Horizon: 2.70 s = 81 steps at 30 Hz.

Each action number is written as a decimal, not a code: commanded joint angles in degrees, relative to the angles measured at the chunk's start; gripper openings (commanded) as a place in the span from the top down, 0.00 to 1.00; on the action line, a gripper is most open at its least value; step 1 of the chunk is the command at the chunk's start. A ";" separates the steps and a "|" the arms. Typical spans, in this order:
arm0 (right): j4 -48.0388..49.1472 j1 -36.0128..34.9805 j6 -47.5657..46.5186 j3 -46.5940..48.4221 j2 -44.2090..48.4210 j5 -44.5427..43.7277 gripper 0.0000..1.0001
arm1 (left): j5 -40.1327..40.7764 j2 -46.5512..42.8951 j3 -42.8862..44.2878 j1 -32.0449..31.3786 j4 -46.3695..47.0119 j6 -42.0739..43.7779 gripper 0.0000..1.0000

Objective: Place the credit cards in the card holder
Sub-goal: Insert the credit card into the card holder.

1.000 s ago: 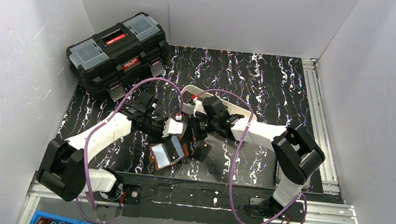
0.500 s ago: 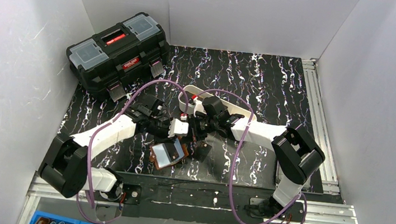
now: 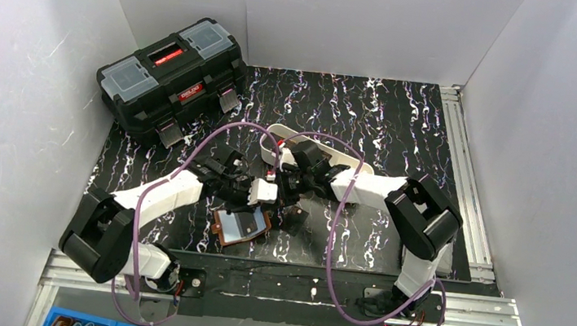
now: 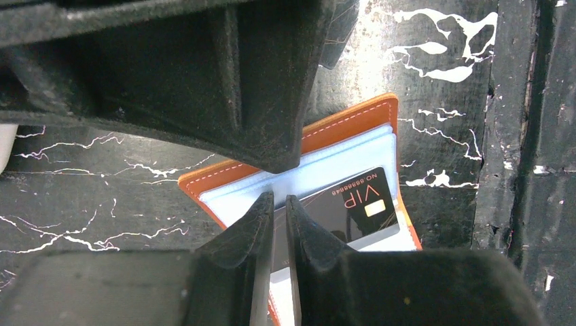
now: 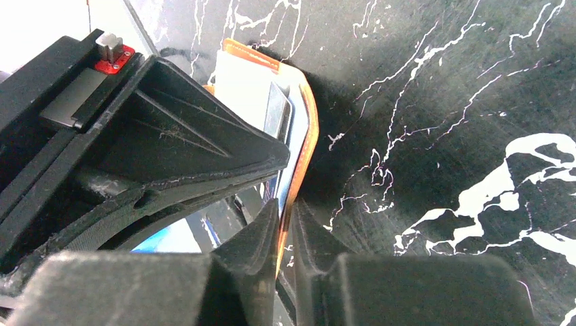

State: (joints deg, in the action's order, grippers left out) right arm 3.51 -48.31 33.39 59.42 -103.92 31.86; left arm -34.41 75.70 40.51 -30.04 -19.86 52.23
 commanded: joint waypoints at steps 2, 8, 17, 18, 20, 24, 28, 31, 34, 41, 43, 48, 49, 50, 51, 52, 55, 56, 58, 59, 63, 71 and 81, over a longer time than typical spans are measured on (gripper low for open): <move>3.60 1.30 1.50 0.32 -0.64 4.23 0.76 | -0.11 0.02 -1.13 -0.44 0.08 0.49 0.88; 9.32 3.00 4.94 -0.70 -3.90 10.15 0.70 | 1.15 -0.81 -2.56 -0.46 -0.66 0.84 0.88; 10.26 2.84 5.92 1.59 -7.97 13.78 0.68 | 3.32 -2.83 -6.25 -0.43 1.96 -1.97 0.88; 9.45 2.58 5.55 1.89 -8.18 12.96 0.68 | 3.57 -2.95 -6.63 -0.45 2.42 -2.05 0.88; 8.33 2.17 5.14 2.54 -8.62 12.29 0.68 | 3.88 -3.15 -7.31 -0.46 3.29 -2.29 0.88; 7.77 0.88 4.75 3.60 -9.57 12.07 0.66 | 3.86 -3.55 -8.52 -0.46 4.63 -2.78 0.88; 4.04 -0.87 2.58 5.87 -9.61 9.17 0.67 | 4.45 -4.00 -9.13 -0.43 5.87 -3.40 0.88; -1.60 -3.18 -0.60 8.62 -9.85 5.01 0.69 | 5.09 -4.64 -9.07 -0.39 6.40 -4.04 0.88; -5.27 -3.97 -0.32 7.43 -7.84 -3.19 0.99 | 5.91 -6.91 -8.07 -0.30 3.67 -4.70 0.89; 3.47 -0.03 1.13 1.88 6.52 1.18 0.99 | 3.36 -8.96 0.75 0.16 -1.78 -6.74 0.88; 2.69 -0.03 0.73 2.49 6.62 1.79 0.99 | 3.27 -10.20 2.57 0.12 -1.68 -8.14 0.88; 2.89 -0.03 0.78 3.80 6.92 3.67 0.99 | 0.92 -12.29 5.51 0.16 -1.95 -10.80 0.88; 2.98 -0.03 1.05 4.04 7.12 4.02 0.99 | 0.59 -11.99 5.59 0.16 -2.21 -10.63 0.88; 3.26 -0.03 1.38 4.26 7.22 4.42 0.99 | 0.66 -11.46 5.52 0.16 -2.42 -10.51 0.88; 3.71 -0.03 1.60 4.31 7.53 4.77 0.99 | 1.05 -11.10 5.28 0.16 -2.54 -10.18 0.88; 4.12 -0.03 1.74 4.30 7.89 5.09 0.99 | 1.25 -10.79 5.07 0.16 -2.74 -9.83 0.88; 4.71 0.27 2.41 3.96 8.37 5.61 0.99 | 1.78 -10.98 3.87 0.16 -2.69 -9.09 0.88; 5.28 0.43 2.73 3.62 8.46 5.88 0.99 | 2.03 -11.23 3.44 0.16 -2.53 -9.08 0.88; 5.71 0.99 3.07 2.95 8.49 6.05 0.99 | 3.26 -11.92 3.09 0.16 -2.15 -10.24 0.88; 5.64 1.29 3.04 2.64 8.35 6.35 0.99 | 4.20 -12.34 3.27 0.23 -2.16 -11.31 0.88; 3.32 1.82 0.24 2.27 8.34 6.07 0.99 | 4.87 -14.77 5.72 2.16 -5.08 -12.82 0.85; -1.46 1.76 -3.72 4.48 6.00 6.80 0.99 | -3.19 -15.31 18.65 10.91 -11.82 -17.69 0.36; -0.45 1.61 -4.97 5.88 8.26 11.27 0.99 | -18.93 -5.14 20.07 13.13 -35.43 3.45 0.29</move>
State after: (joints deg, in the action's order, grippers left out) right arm 1.37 -46.76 29.95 62.24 -98.70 38.85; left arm -44.45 67.26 62.06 -17.34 -42.89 45.67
